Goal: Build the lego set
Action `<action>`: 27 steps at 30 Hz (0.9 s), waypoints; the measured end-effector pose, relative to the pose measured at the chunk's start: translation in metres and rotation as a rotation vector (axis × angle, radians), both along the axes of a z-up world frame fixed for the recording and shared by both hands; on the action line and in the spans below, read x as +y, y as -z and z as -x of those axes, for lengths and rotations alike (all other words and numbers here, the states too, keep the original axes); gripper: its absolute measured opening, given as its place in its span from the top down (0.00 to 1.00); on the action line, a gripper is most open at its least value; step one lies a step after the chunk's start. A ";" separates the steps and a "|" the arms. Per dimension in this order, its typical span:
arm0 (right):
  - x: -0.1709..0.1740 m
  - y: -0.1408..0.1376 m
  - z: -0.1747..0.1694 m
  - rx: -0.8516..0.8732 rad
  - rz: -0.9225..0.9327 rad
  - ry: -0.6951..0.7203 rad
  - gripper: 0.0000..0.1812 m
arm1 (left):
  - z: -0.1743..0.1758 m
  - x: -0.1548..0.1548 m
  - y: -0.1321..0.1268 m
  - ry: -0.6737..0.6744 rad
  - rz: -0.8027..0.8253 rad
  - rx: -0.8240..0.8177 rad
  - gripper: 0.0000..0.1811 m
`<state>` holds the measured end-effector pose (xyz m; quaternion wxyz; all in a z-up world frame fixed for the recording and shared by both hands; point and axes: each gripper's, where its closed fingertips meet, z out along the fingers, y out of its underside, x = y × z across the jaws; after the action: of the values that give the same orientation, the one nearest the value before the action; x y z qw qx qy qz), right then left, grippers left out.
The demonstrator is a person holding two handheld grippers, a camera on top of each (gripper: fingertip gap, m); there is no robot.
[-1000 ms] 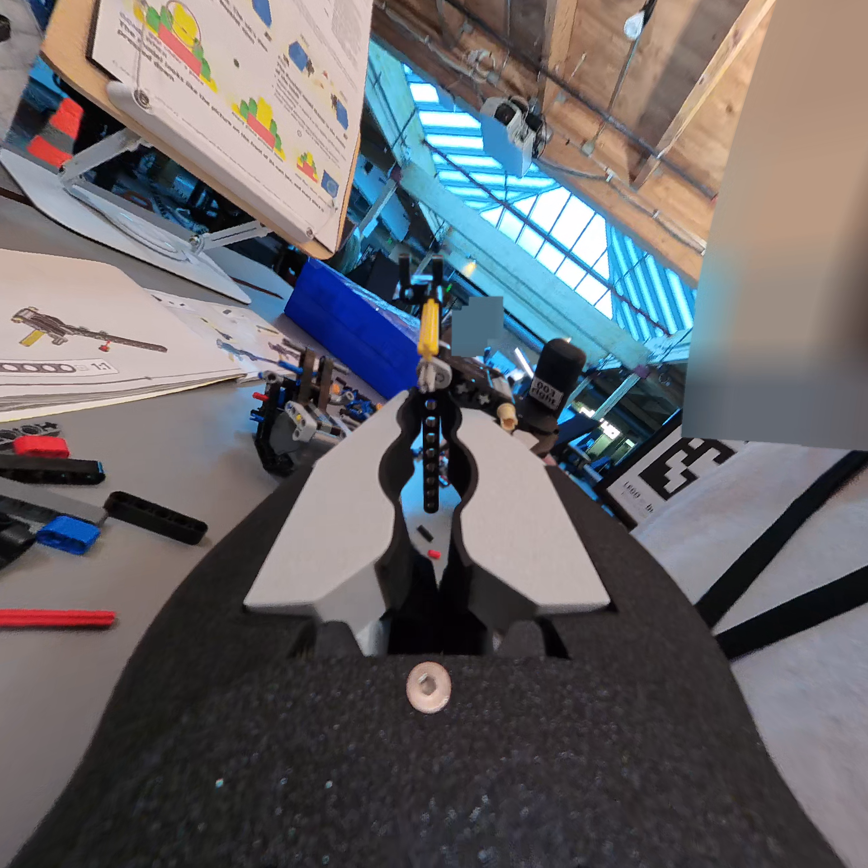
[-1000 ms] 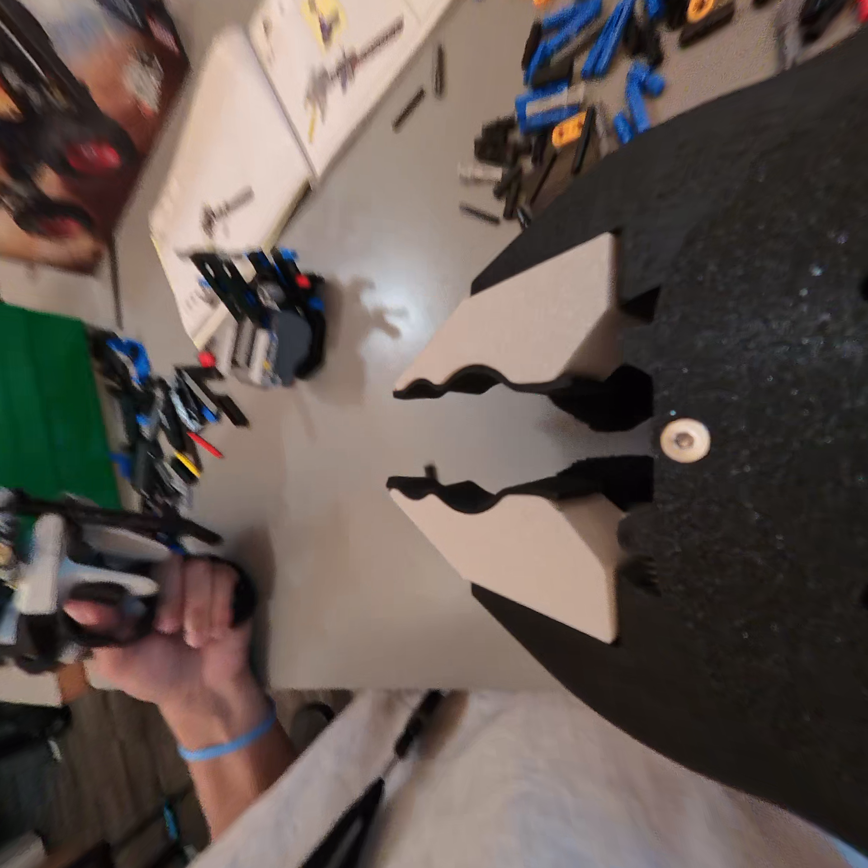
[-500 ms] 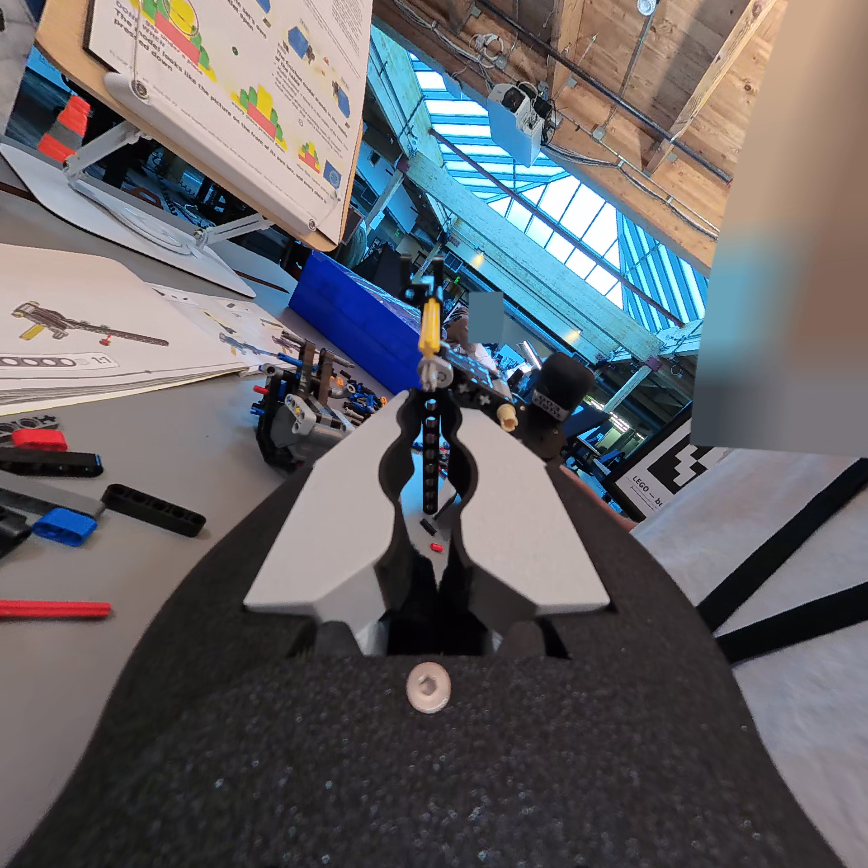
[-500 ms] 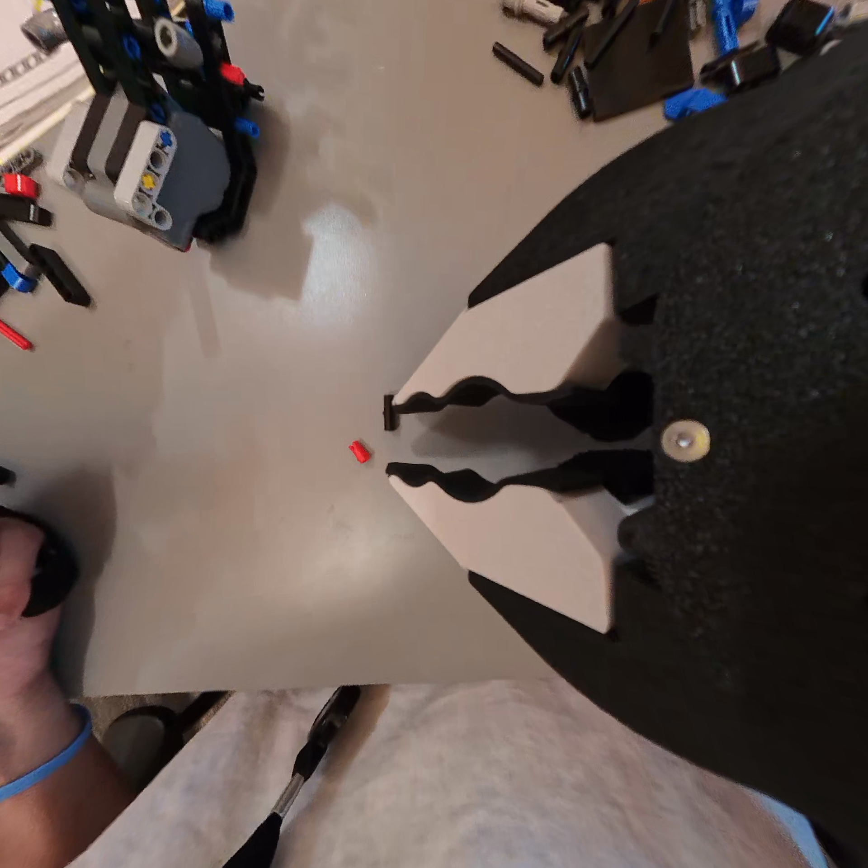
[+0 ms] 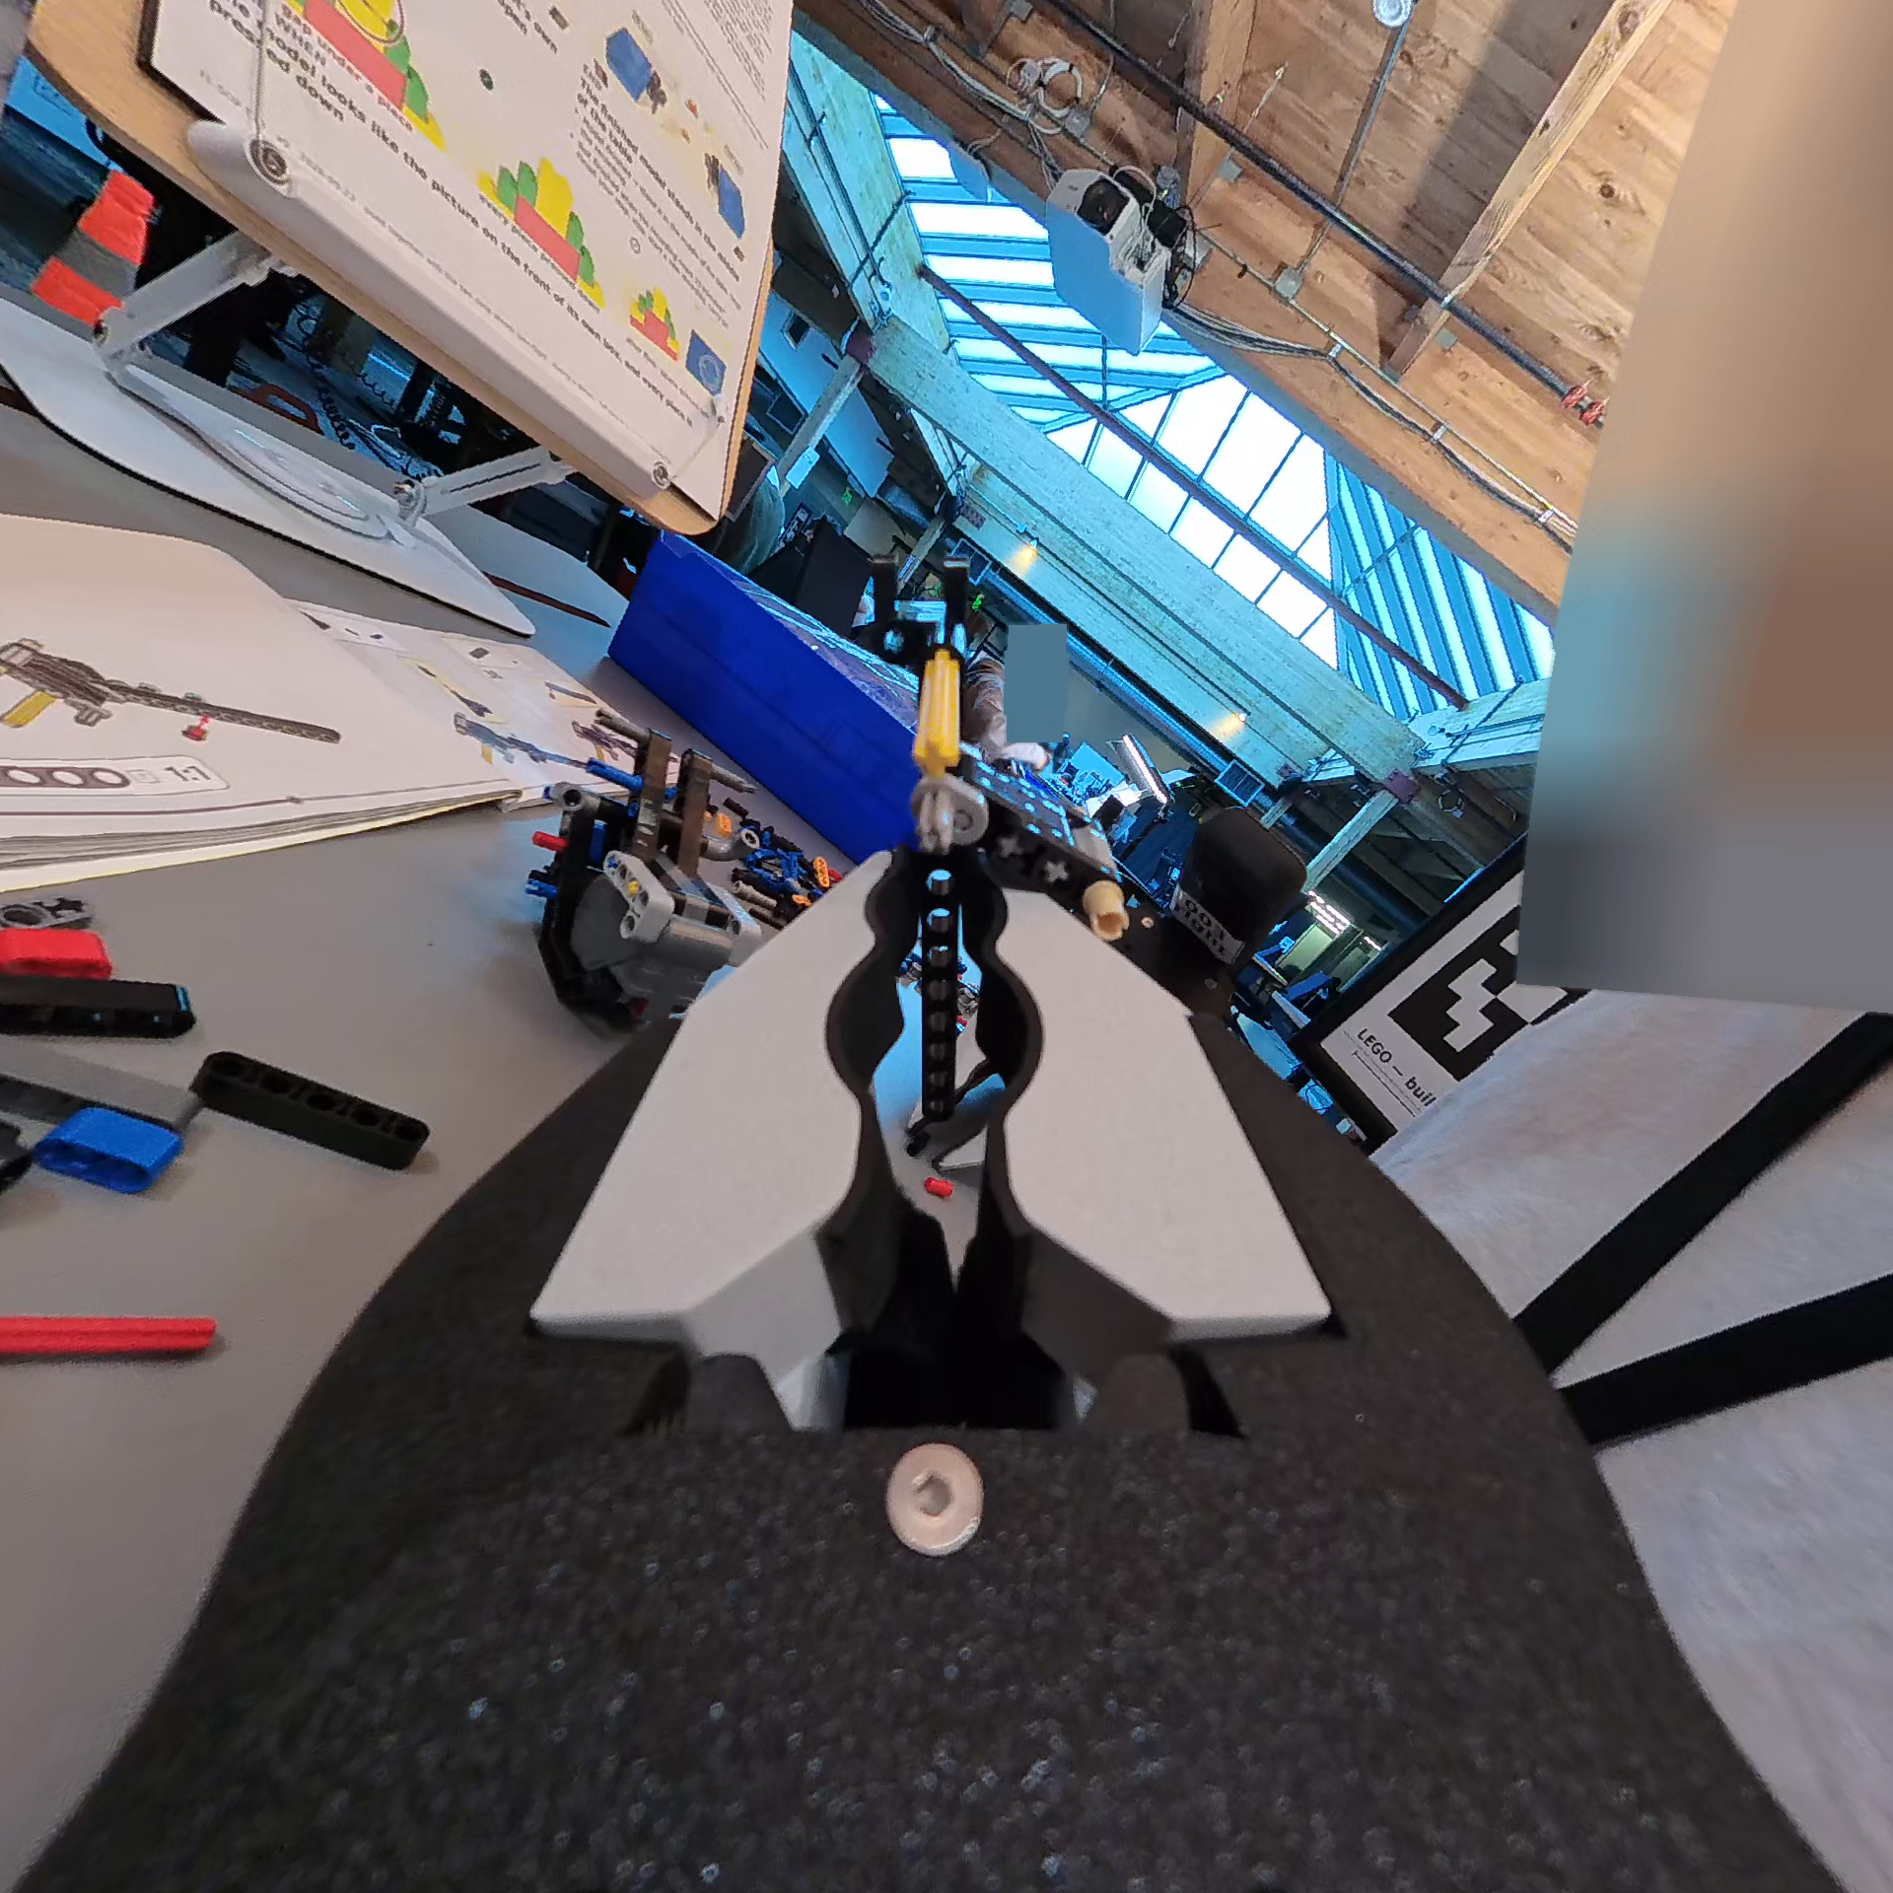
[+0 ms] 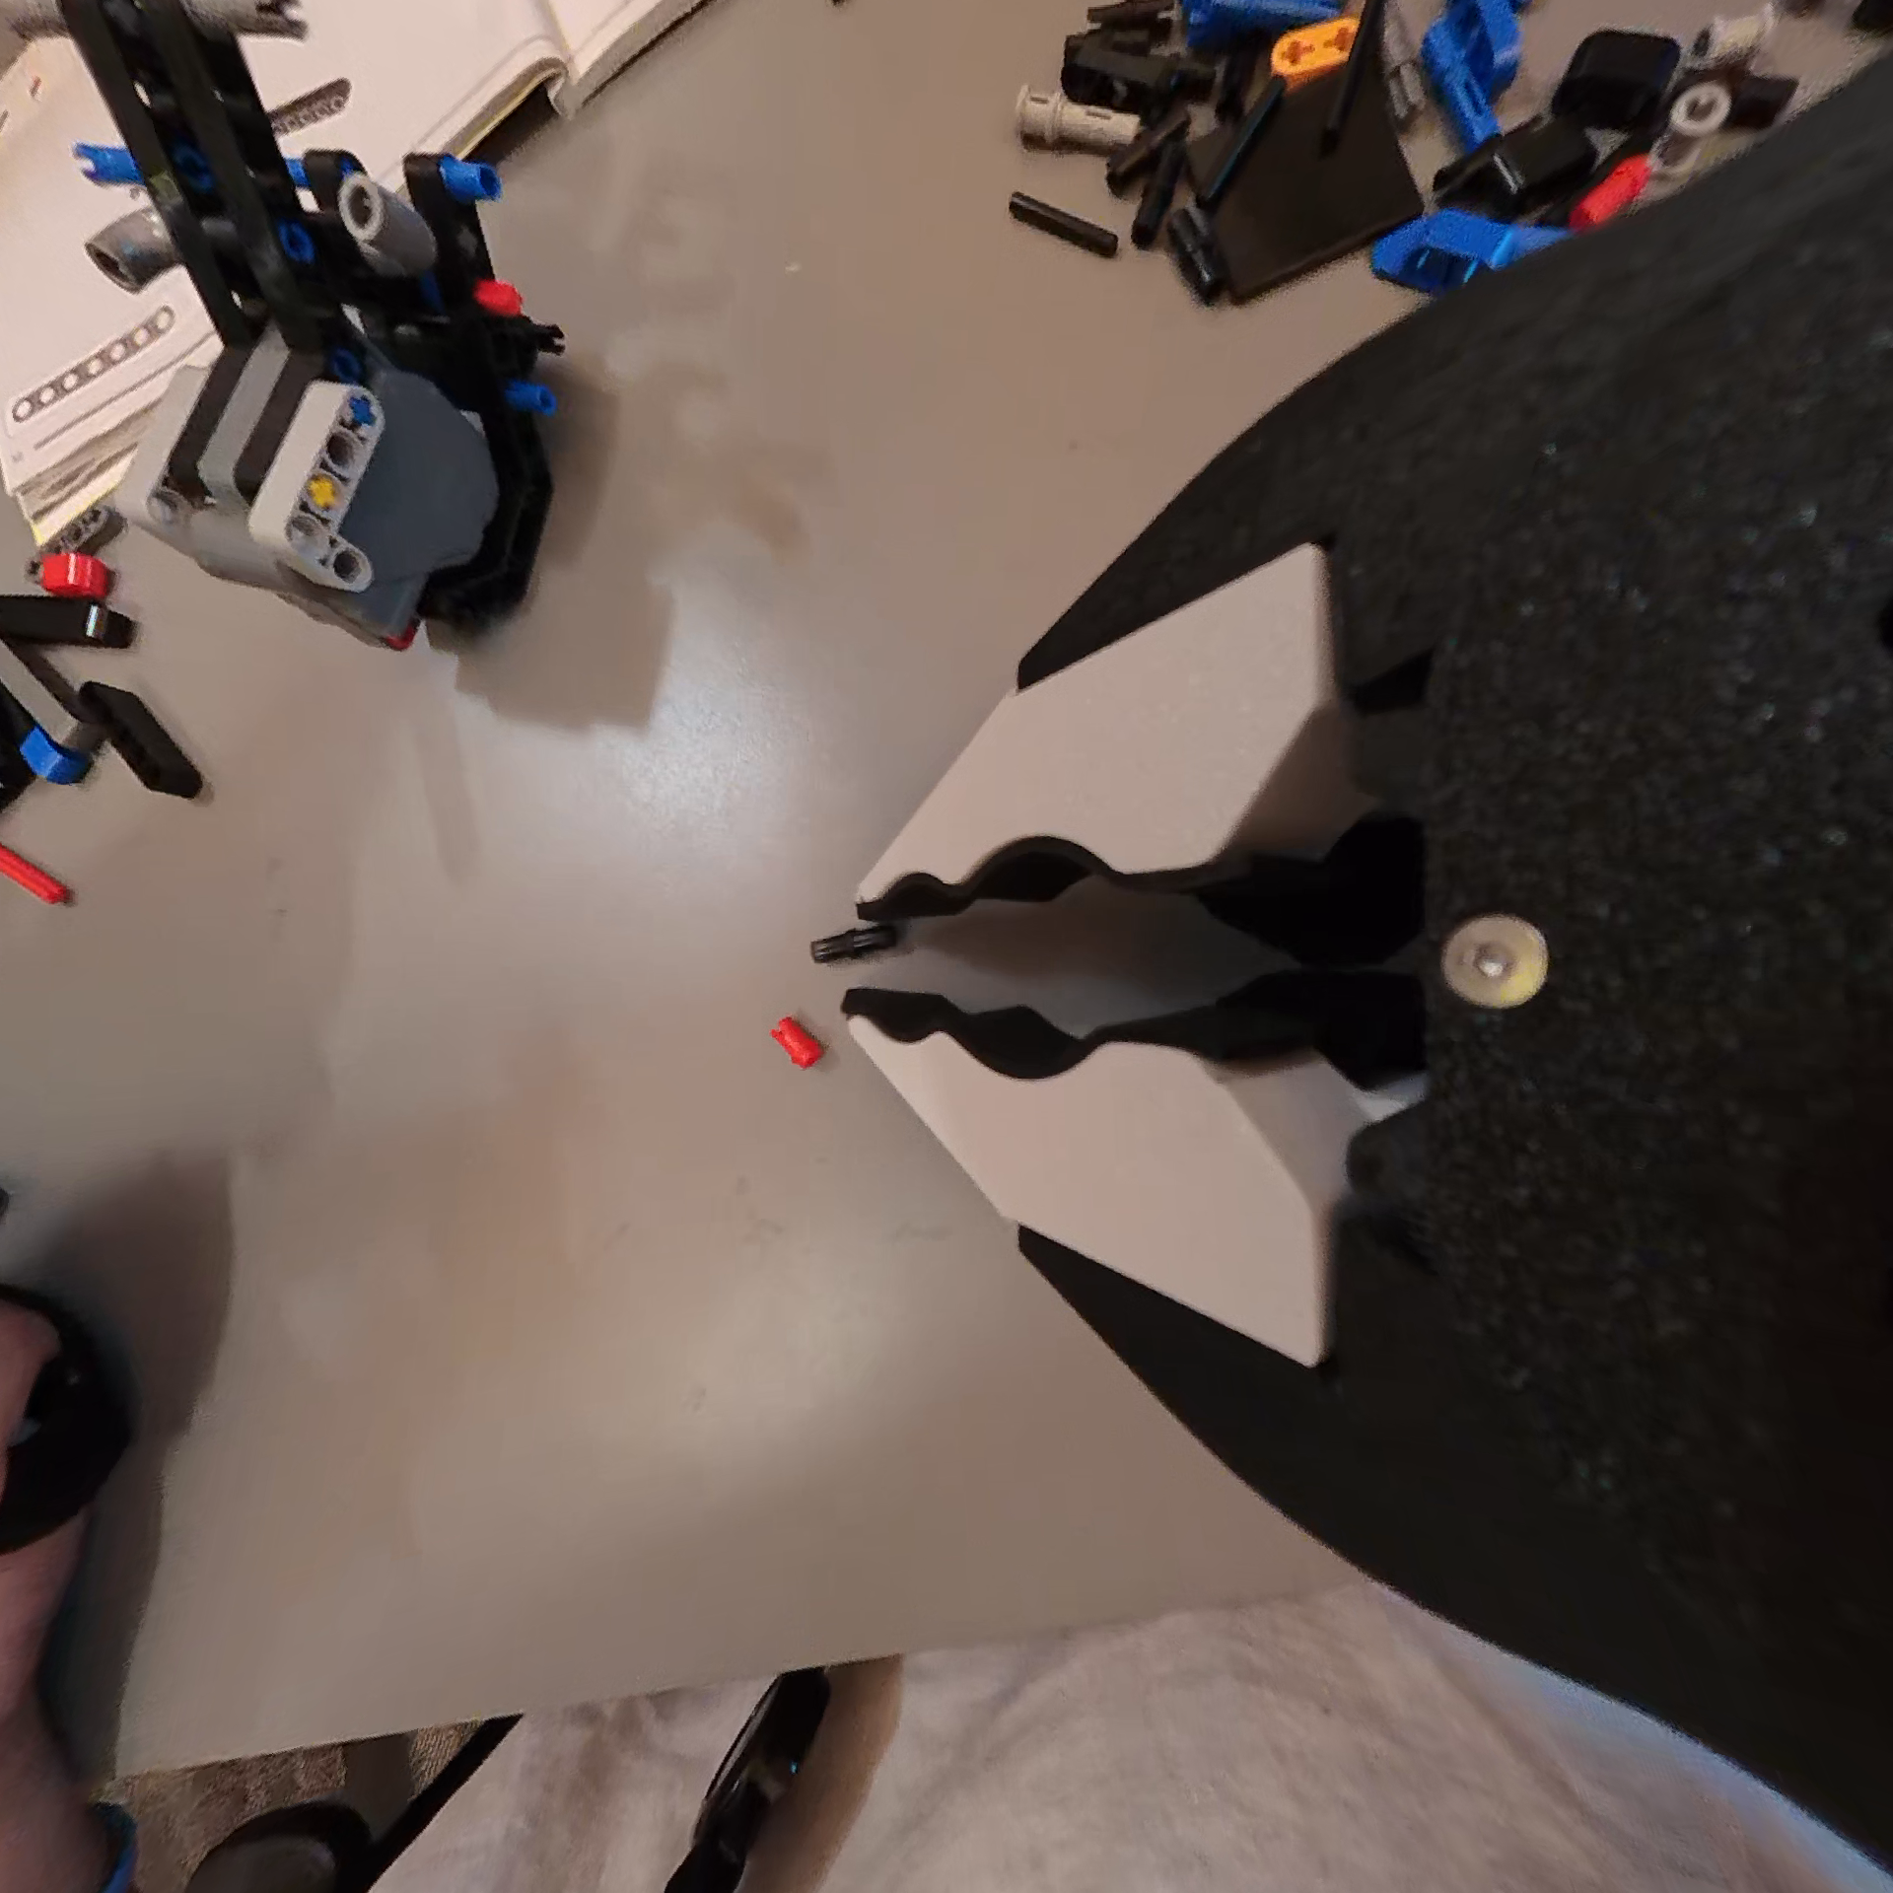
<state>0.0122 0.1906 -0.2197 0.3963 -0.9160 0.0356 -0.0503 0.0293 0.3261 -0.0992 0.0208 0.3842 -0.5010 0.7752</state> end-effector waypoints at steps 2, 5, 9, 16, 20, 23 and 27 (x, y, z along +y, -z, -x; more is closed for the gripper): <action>0.000 0.000 0.000 0.016 -0.017 0.003 0.94 | 0.000 -0.001 0.000 0.001 -0.003 0.001 0.97; -0.002 0.000 -0.002 0.001 -0.014 -0.005 0.97 | 0.000 -0.001 0.000 0.001 -0.007 -0.001 0.97; -0.007 0.000 -0.003 -0.004 0.037 -0.032 0.98 | 0.000 0.000 0.000 -0.003 -0.006 -0.003 0.97; -0.071 -0.022 -0.043 0.081 0.564 -0.094 0.98 | 0.003 -0.002 0.001 0.004 -0.015 -0.007 0.97; -0.110 -0.016 -0.056 0.113 0.963 -0.136 0.98 | 0.004 -0.002 0.001 -0.011 -0.028 -0.014 0.97; -0.128 -0.013 -0.068 0.075 1.177 -0.154 0.99 | 0.005 -0.001 0.001 -0.022 -0.030 -0.019 0.97; -0.134 -0.006 -0.075 0.052 1.327 -0.214 0.98 | 0.006 -0.001 0.001 -0.022 -0.033 -0.021 0.97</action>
<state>0.0868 0.0562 -0.2134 -0.2486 -0.9649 -0.0843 0.0002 0.0237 0.3246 -0.1004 0.0005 0.3821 -0.5097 0.7709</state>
